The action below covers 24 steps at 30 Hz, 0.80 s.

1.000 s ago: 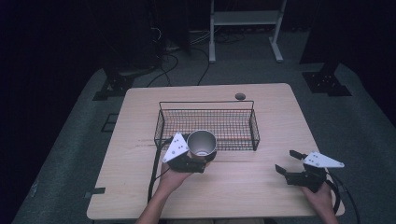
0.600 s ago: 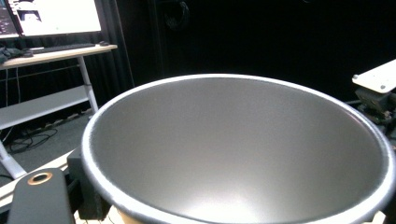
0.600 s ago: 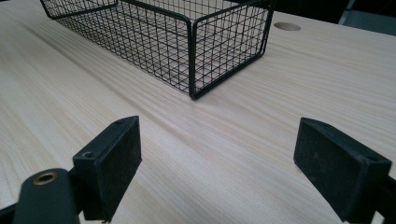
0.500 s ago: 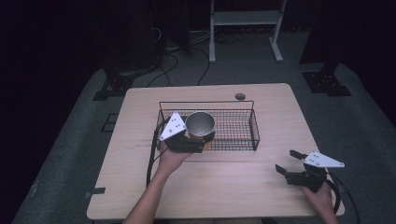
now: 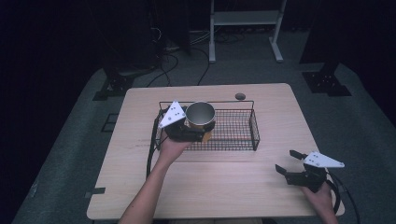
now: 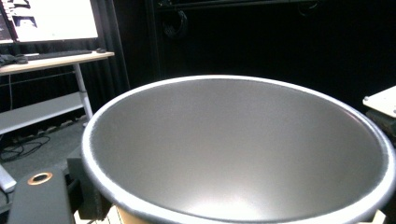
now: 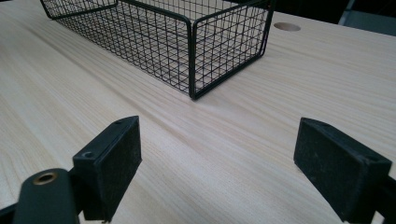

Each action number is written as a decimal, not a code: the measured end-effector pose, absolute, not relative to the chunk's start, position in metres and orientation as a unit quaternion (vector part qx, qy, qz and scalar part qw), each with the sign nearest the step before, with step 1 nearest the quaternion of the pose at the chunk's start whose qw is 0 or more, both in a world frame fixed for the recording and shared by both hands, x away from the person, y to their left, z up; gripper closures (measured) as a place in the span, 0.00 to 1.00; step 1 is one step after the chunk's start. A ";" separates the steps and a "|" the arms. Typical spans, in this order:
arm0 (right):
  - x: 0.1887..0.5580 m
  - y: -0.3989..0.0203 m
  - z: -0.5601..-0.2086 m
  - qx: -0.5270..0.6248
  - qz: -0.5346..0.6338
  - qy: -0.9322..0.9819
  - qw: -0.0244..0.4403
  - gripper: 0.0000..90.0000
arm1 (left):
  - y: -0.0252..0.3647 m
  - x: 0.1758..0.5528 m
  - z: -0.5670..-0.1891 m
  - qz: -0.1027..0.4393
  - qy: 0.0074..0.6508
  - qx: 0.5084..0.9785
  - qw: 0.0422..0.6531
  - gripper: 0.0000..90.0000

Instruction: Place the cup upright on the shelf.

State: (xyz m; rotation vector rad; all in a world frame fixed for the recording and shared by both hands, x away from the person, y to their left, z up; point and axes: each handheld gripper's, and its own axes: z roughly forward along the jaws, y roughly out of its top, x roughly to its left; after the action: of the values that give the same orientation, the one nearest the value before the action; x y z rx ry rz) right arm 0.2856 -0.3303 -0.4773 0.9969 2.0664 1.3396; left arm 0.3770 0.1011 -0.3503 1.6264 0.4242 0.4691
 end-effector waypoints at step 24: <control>0.286 -0.331 -0.477 0.364 0.491 0.754 0.239 0.15 | 0.104 0.436 -0.336 0.175 0.187 0.730 0.633 0.14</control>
State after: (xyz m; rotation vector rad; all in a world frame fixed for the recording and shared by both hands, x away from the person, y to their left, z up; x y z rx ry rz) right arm 0.2859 -0.3311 -0.4772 0.9964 2.0662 1.3454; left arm 0.4361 0.1042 -0.3361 1.6709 0.4278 0.4005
